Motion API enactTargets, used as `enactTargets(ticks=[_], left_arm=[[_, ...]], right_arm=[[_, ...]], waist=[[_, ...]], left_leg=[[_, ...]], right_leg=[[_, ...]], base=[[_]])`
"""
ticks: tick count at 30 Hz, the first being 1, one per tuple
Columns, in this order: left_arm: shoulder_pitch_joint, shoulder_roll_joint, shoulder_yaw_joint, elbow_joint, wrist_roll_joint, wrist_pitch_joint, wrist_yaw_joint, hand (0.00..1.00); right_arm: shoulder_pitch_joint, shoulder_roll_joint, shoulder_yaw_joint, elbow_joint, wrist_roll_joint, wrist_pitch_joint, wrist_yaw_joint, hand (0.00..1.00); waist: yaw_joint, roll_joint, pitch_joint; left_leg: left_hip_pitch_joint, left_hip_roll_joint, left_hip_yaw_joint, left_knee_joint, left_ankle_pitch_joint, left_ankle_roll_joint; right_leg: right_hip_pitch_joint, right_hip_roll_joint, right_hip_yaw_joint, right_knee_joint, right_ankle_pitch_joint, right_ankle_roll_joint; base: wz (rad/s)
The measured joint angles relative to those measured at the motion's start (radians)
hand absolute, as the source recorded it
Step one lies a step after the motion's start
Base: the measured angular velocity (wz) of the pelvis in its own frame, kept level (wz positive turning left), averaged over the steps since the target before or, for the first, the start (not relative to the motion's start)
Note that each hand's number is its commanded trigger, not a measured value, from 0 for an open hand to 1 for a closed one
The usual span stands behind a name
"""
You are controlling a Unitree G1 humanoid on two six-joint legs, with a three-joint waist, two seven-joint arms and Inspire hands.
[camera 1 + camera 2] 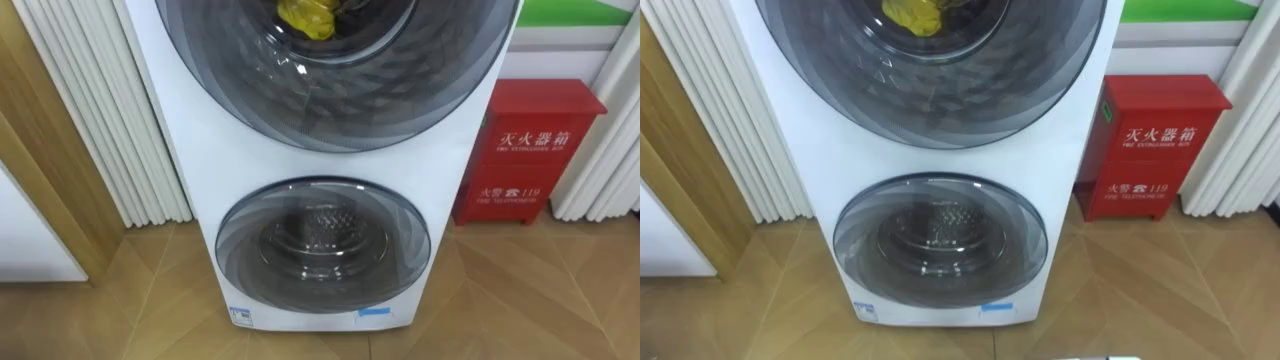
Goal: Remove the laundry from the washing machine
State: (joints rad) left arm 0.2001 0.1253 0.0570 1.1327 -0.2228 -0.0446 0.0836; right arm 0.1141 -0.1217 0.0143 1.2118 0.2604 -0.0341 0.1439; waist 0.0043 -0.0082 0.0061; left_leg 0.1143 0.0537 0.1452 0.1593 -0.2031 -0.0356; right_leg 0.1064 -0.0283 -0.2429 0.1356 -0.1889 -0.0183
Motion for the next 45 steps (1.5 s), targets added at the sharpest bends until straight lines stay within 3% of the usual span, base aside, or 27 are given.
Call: enactTargets(ticks=[12,19,22,23,26,30,34,40,45], left_arm=[[0.0,0.0,0.0,0.0,-0.001,0.0,0.0,0.0],[0.006,0.0,0.018,-0.002,-0.002,0.0,-0.04,0.0],[0.003,-0.001,0.042,-0.004,0.013,0.0,-0.058,0.0],[0.004,-0.001,0.059,-0.004,0.033,0.0,-0.068,0.0],[0.001,0.003,0.087,-0.004,0.069,0.0,-0.081,0.0],[0.021,0.009,0.098,-0.032,0.075,0.002,-0.097,0.0],[0.033,0.015,0.122,-0.04,0.08,0.003,-0.095,0.0],[0.04,0.018,0.135,-0.052,0.088,0.037,-0.101,0.0],[0.041,0.02,0.135,-0.062,0.107,0.066,-0.108,0.0]], right_arm=[[0.003,0.0,0.0,0.007,0.005,0.0,0.001,0.0],[0.01,-0.001,0.0,-0.012,0.1,0.006,-0.023,0.0],[0.01,-0.006,-0.041,-0.124,0.111,0.03,-0.046,0.0],[0.008,-0.012,-0.051,-0.23,0.109,0.046,-0.062,0.0],[-0.066,-0.029,-0.095,-0.371,0.112,0.023,-0.074,0.0],[-0.119,-0.078,-0.124,-0.657,0.166,0.011,-0.108,0.0],[-0.21,-0.102,-0.126,-0.773,0.163,0.012,-0.148,0.0],[-0.312,-0.122,-0.126,-0.895,0.16,0.03,-0.166,0.0],[-0.395,-0.194,-0.124,-1.002,0.15,0.05,-0.228,0.0]], waist=[[0.0,-0.003,-0.0003],[0.005,-0.006,0.0003],[0.008,-0.008,0.0005],[0.009,-0.008,0.001],[0.002,-0.022,0.0052],[0.027,-0.036,0.0008],[0.03,-0.055,-0.0041],[0.036,-0.053,-0.0032],[0.059,-0.047,-0.0061]], left_leg=[[-0.001,-0.003,0.0,0.0,0.0,0.0],[0.003,-0.004,-0.002,0.0,0.0,0.0],[0.003,-0.004,-0.01,0.0,0.0,0.0],[0.003,-0.004,-0.01,0.001,0.0,0.0],[0.024,-0.007,-0.011,0.002,0.0,0.0],[0.027,-0.011,-0.013,0.002,0.0,0.0],[0.012,-0.011,-0.021,0.001,0.0,0.0],[0.015,-0.012,-0.04,-0.003,0.0,0.0],[-0.011,-0.012,-0.064,-0.007,0.0,0.001]], right_leg=[[-0.001,0.0,0.0,0.001,0.0,0.0],[0.006,0.0,0.002,0.004,0.0,0.001],[-0.005,-0.004,0.013,0.019,0.0,0.001],[-0.007,-0.003,0.021,0.019,0.0,0.001],[0.007,-0.002,0.021,0.015,0.002,0.004],[0.011,-0.005,0.02,0.016,0.002,0.008],[0.007,-0.003,0.014,0.017,0.002,0.007],[0.011,-0.005,-0.001,0.022,0.004,0.009],[-0.021,-0.006,-0.007,0.036,0.004,0.009]], base=[[0.0],[-0.01],[-0.13],[-0.21],[0.0],[0.03],[0.08],[0.07],[0.01]])
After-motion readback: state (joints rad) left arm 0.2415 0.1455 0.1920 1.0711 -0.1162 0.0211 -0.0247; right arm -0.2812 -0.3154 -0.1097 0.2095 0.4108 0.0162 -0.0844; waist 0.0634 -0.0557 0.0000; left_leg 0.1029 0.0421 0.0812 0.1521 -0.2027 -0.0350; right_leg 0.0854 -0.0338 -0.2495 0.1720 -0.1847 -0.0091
